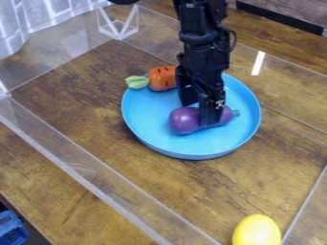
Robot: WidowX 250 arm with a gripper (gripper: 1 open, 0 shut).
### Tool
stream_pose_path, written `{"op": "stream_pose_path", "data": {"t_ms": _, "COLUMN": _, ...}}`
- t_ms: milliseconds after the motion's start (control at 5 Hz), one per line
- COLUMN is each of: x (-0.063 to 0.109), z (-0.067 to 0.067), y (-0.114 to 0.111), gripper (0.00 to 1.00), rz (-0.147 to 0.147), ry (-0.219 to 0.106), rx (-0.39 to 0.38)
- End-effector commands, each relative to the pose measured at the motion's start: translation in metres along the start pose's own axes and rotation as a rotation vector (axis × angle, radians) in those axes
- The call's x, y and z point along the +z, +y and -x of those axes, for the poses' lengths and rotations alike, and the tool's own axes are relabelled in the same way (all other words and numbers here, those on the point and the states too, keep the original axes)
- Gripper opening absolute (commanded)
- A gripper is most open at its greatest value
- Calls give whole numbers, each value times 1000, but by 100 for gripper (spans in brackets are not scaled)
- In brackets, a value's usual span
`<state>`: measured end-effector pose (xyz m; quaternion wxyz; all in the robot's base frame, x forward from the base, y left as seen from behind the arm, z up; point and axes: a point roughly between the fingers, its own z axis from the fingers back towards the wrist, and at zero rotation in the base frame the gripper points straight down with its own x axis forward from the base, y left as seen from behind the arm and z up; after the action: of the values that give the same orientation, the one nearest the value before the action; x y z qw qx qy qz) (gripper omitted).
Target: Put the purple eggplant on the blue tray
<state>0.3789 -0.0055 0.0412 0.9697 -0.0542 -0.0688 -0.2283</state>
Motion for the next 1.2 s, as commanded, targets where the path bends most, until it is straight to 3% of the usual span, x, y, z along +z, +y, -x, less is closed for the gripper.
{"op": "stream_pose_path", "data": {"t_ms": 0, "x": 20, "z": -10, "y": 15, "gripper": 0, "rz": -34, "ry": -59, "rx": 21}}
{"op": "stream_pose_path", "data": {"t_ms": 200, "x": 16, "z": -14, "y": 19, "gripper": 100, "rz": -32, "ry": -67, "rx": 29}}
{"op": "stream_pose_path", "data": {"t_ms": 1000, "x": 4, "z": -28, "y": 37, "gripper": 100, "rz": -20, "ry": -87, "rx": 62}}
